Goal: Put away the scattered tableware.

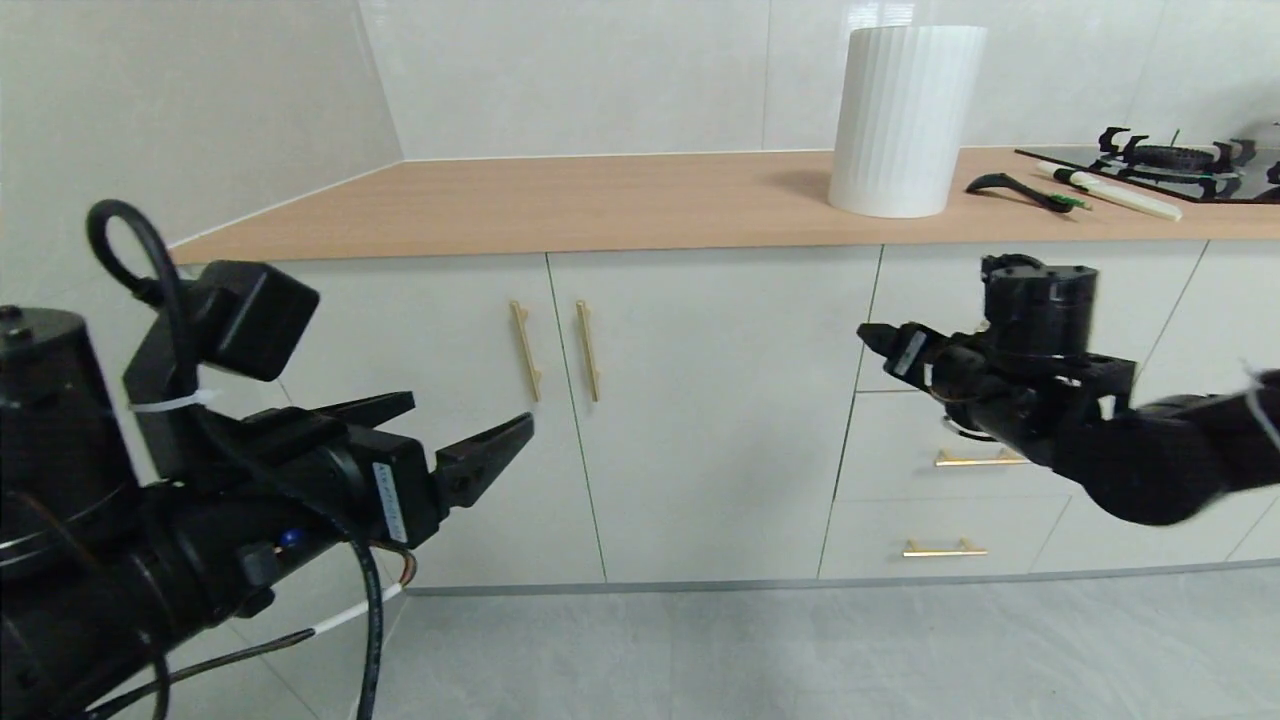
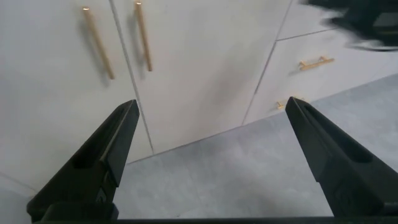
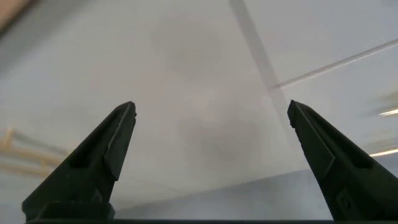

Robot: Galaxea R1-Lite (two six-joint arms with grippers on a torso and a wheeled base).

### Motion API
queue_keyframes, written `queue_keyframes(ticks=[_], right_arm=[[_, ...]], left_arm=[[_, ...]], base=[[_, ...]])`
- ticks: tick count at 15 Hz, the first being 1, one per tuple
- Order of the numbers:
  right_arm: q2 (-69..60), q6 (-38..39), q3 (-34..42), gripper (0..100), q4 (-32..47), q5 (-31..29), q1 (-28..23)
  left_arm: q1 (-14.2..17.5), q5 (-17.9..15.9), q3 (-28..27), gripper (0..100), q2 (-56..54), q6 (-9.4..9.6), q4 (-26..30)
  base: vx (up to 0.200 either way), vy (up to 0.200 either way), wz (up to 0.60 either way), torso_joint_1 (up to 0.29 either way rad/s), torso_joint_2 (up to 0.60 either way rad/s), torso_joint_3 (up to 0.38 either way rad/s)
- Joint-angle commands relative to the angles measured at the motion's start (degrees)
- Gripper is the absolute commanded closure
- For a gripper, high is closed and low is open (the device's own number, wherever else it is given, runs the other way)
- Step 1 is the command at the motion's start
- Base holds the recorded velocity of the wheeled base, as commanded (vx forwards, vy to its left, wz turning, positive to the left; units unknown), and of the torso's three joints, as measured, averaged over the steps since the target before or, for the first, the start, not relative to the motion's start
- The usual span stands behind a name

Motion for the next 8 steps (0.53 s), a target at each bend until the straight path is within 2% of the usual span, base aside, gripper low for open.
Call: queue_keyframes(ticks=[1,3,4,5,6,8], right_arm=[[-30.14,-18.45,31.3,0,-11.73,-1.17,-2.19],[-45.26,-26.63,41.24,0,-11.73,0.85,-9.49],[-51.85,-29.53,43.52,0,-10.33,1.82,-13.35],[-60.46,-31.99,45.81,0,-5.76,2.34,-17.13],[-69.43,-32.6,47.3,0,0.75,2.34,-18.01],[-84.28,-32.69,46.51,0,16.74,2.34,-18.01]], left_arm=[[3.84,0.16,10.3,0,-14.24,0.12,0.06],[5.6,0.25,15.66,0,-27.95,0.39,2.43],[5.86,0.34,16.98,0,-33.84,0.39,6.3],[8.59,0.25,18.04,0,-40.87,0.39,13.95],[12.28,-0.19,18.56,0,-46.5,0.3,20.98],[16.85,-2.3,18.74,0,-55.2,0.21,29.42]], base=[[0.0,0.0,0.0,0.0,0.0,0.0],[0.0,0.0,0.0,0.0,0.0,0.0],[0.0,0.0,0.0,0.0,0.0,0.0],[0.0,0.0,0.0,0.0,0.0,0.0],[0.0,0.0,0.0,0.0,0.0,0.0],[0.0,0.0,0.0,0.0,0.0,0.0]])
